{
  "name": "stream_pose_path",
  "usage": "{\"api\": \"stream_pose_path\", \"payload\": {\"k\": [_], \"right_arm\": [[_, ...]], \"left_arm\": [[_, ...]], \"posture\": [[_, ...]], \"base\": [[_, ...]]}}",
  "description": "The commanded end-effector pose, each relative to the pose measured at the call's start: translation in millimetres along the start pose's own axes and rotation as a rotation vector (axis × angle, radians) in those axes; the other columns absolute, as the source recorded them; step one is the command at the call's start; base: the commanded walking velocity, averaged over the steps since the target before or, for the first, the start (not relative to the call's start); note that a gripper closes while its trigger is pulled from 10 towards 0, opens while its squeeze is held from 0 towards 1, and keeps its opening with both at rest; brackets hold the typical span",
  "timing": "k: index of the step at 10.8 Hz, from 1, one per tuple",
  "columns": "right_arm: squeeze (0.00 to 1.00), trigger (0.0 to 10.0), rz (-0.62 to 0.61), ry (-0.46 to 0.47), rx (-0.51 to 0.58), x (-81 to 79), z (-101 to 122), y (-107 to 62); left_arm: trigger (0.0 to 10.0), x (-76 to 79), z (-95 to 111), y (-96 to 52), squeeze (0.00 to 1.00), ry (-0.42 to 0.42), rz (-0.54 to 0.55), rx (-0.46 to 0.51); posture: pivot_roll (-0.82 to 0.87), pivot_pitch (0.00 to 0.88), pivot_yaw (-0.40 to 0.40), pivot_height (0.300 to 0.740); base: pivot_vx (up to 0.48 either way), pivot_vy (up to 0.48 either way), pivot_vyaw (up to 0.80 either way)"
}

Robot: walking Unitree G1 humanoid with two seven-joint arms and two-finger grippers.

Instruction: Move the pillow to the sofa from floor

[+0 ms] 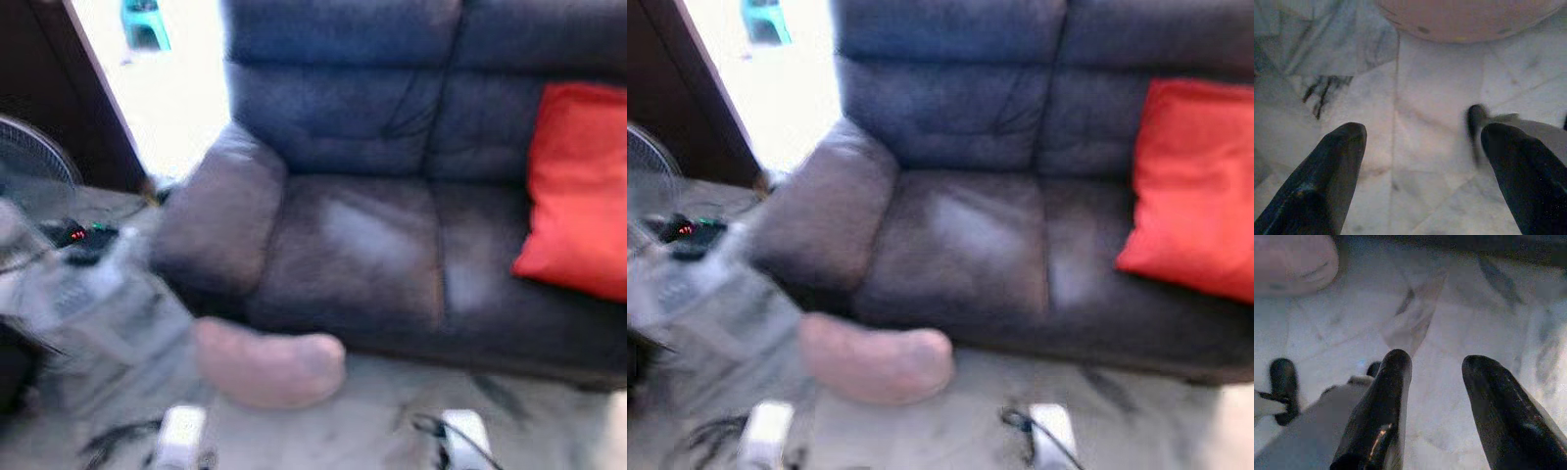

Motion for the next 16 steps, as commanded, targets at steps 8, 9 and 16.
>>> {"api": "stream_pose_path", "payload": {"k": [8, 9, 16], "right_arm": [[0.00, 10.0, 0.010, 0.005, -0.008, -0.7, -1.0, 0.0], [0.00, 10.0, 0.010, 0.005, -0.007, -1.5, -0.6, 0.1], [0.00, 10.0, 0.012, 0.006, -0.001, -2.9, 1.2, 0.3]], "left_arm": [[10.0, -3.4, -9.9, -1.5, 0.00, 0.014, 0.006, -0.037], [10.0, -2.6, -8.8, -1.2, 0.00, 0.014, 0.004, -0.035], [10.0, -1.3, -7.8, -1.4, 0.00, 0.015, -0.018, -0.020]], "posture": [[0.03, 0.090, -0.002, 0.740], [0.03, 0.091, -0.003, 0.740], [0.03, 0.097, -0.003, 0.740]], "base": [[0.000, 0.373, 0.00], [0.000, 0.368, 0.00], [0.000, 0.000, 0.00]]}}
Point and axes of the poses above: a point about 5 cm out from each wrist's last joint towards the gripper, its own y axis pointing out of the wrist towards the gripper, its own z axis along the axis of the wrist's last joint, x = y × z, the point moved 3 cm from there along y, pointing out of the wrist towards the gripper, and after that the axes turned 9 degrees about y, right-handed, at the moved point
